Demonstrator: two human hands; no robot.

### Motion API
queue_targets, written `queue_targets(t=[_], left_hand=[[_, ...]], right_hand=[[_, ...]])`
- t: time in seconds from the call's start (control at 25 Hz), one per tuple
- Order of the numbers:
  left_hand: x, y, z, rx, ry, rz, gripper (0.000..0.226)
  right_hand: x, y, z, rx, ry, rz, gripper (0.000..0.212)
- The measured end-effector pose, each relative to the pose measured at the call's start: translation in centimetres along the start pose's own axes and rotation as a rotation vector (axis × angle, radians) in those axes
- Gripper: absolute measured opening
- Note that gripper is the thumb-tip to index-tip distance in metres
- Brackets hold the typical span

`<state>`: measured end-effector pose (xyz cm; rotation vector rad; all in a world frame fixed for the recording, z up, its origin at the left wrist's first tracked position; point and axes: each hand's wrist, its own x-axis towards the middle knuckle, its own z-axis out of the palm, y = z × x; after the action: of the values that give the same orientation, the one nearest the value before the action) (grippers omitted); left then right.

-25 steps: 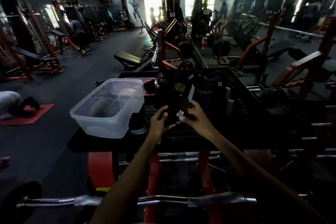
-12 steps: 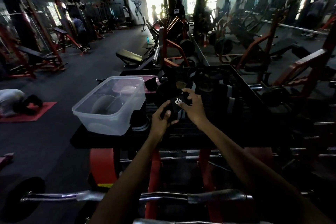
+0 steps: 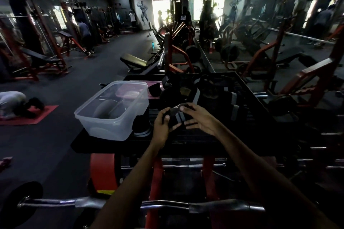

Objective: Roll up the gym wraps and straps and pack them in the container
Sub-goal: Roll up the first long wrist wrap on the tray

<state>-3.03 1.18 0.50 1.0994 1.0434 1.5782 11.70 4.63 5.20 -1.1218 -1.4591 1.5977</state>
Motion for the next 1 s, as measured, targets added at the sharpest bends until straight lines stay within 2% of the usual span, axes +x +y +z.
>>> queue_targets(t=[0.08,0.16,0.2,0.28,0.32,0.4,0.48,0.52,0.6,0.76,0.88,1.0], left_hand=[[-0.3,0.0,-0.2,0.151,-0.011,0.065,0.033],[-0.7,-0.3,-0.9,0.468,0.040,0.201,0.057],[-1.0,-0.6,-1.1,0.611,0.069,0.280,0.061],[-2.3,-0.4,-1.1,0.775,0.161,0.410,0.041],[-3.0,-0.1,-1.0,0.817,0.238,0.450,0.030],[-4.5,0.5,-1.0,0.882,0.454,0.483,0.028],[-5.2,0.7,-1.7,0.879,0.710,0.400,0.039],[-5.4,0.9,-2.2,0.832,0.777,0.297,0.048],[-5.3,0.9,-3.2,0.771,0.745,0.064,0.065],[-4.3,1.5,-4.9,0.798,0.611,-0.094,0.085],[-3.6,1.9,-5.2,0.789,0.566,-0.134,0.080],[-3.4,1.5,-5.1,0.948,0.511,-0.016,0.062]], right_hand=[[-0.3,0.5,0.6,0.107,-0.021,-0.076,0.049],[-0.2,0.7,1.4,0.103,0.060,-0.133,0.055],[0.0,0.9,1.7,0.054,0.111,-0.152,0.058],[0.3,1.1,2.5,-0.051,0.186,-0.167,0.064],[0.4,1.2,3.0,-0.088,0.209,-0.172,0.065],[0.7,1.5,4.0,-0.164,0.220,-0.206,0.062],[0.9,1.5,5.1,-0.257,0.184,-0.252,0.060],[1.0,1.6,5.5,-0.308,0.166,-0.271,0.060],[1.2,2.1,6.1,-0.372,0.142,-0.301,0.065],[0.3,3.0,7.0,-0.365,0.122,-0.303,0.067],[0.0,3.0,7.0,-0.352,0.137,-0.320,0.063],[-0.8,2.7,7.0,-0.346,0.140,-0.360,0.062]])
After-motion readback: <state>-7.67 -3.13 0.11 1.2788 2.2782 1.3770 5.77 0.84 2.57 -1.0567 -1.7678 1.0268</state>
